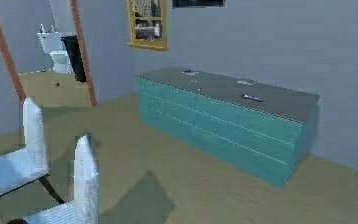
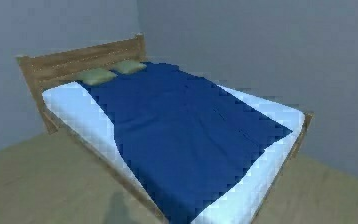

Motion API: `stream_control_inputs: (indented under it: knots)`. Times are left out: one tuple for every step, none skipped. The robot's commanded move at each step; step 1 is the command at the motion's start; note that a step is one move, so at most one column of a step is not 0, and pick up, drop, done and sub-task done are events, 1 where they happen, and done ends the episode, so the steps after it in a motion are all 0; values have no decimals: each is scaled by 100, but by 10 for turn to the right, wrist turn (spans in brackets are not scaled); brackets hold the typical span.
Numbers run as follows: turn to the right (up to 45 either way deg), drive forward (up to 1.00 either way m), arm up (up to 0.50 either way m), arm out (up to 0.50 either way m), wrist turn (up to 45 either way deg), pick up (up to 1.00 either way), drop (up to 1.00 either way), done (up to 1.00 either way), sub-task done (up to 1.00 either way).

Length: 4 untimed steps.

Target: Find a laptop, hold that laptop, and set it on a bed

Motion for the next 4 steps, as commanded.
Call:
stream_control_inputs:
  knots:
    - [0, 90, 0, 0, 0, 0, 0, 0, 0]
    - [-420, 0, 0, 0, 0, 0, 0, 0, 0]
    - [0, 100, 0, 0, 0, 0, 0, 0, 0]
    - [0, 100, 0, 0, 0, 0, 0, 0, 0]
